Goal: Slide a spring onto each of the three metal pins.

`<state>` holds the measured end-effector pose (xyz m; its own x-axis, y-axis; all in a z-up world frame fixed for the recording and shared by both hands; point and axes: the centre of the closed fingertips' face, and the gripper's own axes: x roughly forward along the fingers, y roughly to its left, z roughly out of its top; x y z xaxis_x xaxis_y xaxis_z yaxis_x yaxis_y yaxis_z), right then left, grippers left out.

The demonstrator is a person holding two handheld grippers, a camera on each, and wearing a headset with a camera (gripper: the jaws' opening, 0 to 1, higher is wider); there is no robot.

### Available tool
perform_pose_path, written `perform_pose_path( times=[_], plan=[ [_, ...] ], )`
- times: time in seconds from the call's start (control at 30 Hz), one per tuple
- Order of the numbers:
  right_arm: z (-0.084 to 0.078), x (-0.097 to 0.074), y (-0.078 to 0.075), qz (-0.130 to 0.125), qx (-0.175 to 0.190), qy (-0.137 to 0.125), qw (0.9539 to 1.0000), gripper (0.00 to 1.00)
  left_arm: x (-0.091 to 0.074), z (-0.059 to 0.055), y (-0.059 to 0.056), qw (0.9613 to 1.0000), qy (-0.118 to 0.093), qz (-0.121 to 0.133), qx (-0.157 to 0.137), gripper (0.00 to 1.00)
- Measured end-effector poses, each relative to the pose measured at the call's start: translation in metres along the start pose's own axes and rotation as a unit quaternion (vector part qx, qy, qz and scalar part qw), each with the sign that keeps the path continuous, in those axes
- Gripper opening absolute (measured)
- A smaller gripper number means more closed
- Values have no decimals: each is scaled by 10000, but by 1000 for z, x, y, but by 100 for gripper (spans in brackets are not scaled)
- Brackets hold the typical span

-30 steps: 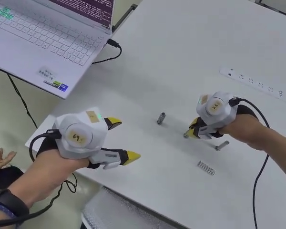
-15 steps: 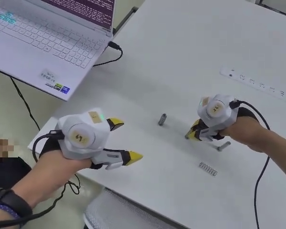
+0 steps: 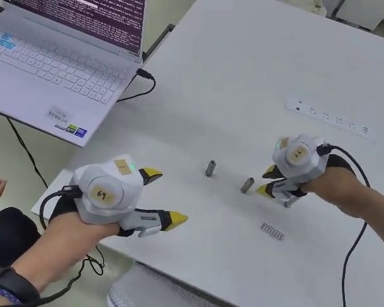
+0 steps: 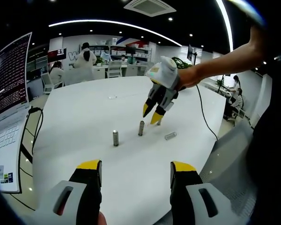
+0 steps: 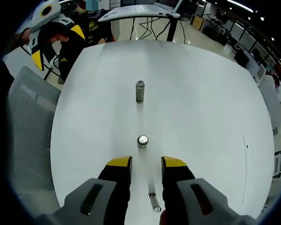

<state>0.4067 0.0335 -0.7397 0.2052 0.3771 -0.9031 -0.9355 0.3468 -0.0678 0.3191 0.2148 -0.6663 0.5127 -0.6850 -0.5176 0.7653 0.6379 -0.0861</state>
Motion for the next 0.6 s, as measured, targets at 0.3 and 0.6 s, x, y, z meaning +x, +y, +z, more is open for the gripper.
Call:
perform_pose_path(
  times=[0.3,0.6],
  plan=[
    [-11,-22,6,-388,156,-226,9989,25,-1,3,-5,10000,-43,10,-20,54],
    [-22,-50,14,-794,517,-559,9939,27,3,8,-9,10000,-74,-3,8,54]
  ],
)
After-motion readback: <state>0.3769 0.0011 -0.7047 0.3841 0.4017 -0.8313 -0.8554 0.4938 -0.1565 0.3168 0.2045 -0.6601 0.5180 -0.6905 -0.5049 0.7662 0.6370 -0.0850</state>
